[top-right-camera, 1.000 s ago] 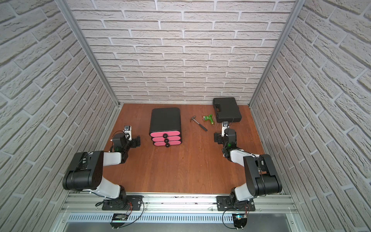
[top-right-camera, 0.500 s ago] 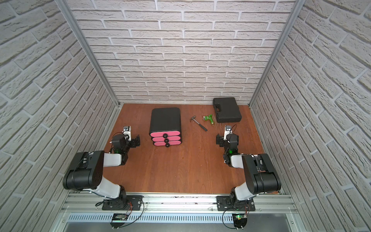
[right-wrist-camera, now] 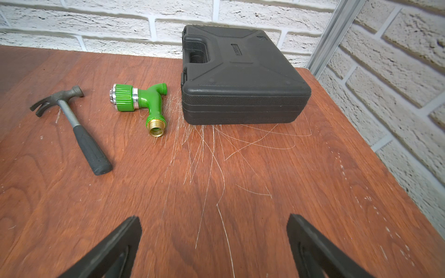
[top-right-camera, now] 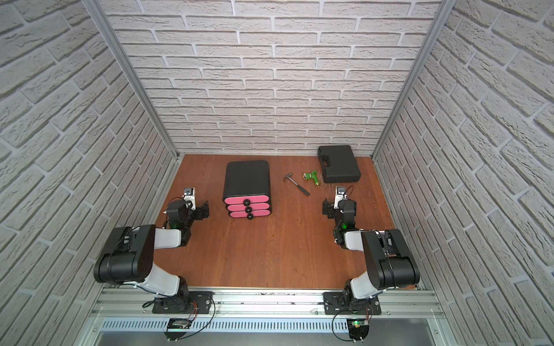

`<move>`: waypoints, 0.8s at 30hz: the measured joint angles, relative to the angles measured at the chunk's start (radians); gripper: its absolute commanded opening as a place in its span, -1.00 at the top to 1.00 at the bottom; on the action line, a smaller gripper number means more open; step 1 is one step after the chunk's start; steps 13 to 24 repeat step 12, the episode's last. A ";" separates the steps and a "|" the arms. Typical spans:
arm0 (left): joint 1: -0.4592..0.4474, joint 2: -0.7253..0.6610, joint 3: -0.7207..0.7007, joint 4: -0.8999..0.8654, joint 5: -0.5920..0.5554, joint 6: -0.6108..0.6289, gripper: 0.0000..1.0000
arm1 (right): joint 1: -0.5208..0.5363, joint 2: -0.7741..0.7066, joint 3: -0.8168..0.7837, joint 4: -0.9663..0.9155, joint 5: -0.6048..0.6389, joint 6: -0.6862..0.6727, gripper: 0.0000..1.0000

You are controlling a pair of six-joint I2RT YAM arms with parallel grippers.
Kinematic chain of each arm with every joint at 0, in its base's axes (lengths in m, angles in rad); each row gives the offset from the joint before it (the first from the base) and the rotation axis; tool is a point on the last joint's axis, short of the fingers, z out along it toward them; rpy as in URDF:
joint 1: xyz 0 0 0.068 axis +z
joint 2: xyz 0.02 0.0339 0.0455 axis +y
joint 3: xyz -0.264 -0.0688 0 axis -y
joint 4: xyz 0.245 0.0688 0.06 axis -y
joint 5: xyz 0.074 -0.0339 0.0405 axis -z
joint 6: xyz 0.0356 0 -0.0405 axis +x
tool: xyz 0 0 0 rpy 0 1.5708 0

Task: Put the paint cans in the drawer according to color
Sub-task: Reset both arms

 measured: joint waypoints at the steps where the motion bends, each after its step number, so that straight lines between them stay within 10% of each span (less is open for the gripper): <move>1: 0.000 0.000 0.000 0.000 0.000 0.000 -0.97 | 0.000 0.000 0.000 0.001 0.000 0.000 -0.98; 24: 0.000 0.000 0.000 0.000 0.003 0.000 -0.97 | 0.000 0.000 0.000 0.011 0.000 0.000 -0.98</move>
